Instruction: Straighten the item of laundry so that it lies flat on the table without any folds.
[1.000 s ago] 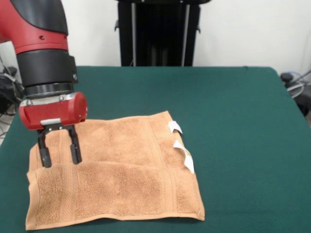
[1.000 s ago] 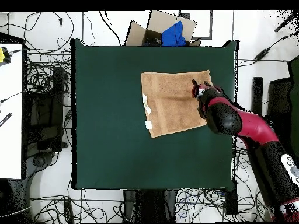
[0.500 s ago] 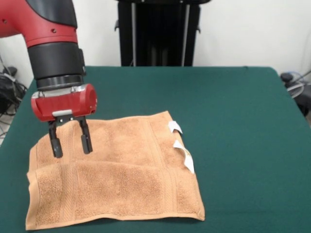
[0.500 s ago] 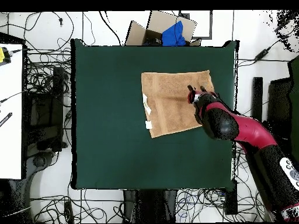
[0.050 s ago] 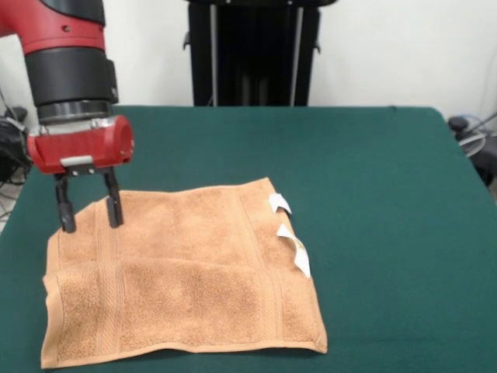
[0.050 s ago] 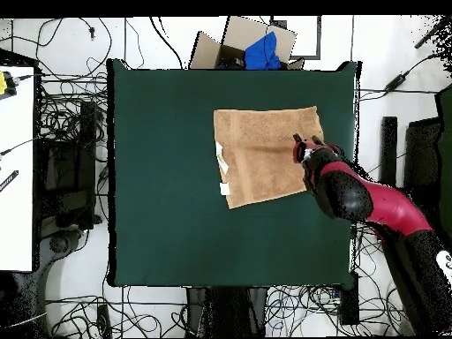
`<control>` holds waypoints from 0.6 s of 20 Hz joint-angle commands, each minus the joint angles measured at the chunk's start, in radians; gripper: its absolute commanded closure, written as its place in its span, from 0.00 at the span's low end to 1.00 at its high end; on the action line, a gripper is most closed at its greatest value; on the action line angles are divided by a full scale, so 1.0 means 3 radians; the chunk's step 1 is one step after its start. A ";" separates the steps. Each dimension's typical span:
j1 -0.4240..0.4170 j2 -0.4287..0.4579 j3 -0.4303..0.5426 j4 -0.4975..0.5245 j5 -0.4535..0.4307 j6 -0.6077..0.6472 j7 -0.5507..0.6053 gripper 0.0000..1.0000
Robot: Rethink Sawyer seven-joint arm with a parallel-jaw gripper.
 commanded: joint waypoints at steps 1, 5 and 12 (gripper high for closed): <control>-0.0058 -0.0091 -0.0097 0.0188 -0.0277 0.0243 -0.0189 0.00; -0.0032 -0.0056 -0.0108 0.0161 -0.0293 0.0232 -0.0173 0.00; 0.0150 0.0091 -0.0218 0.0116 -0.0320 0.0018 0.0028 0.00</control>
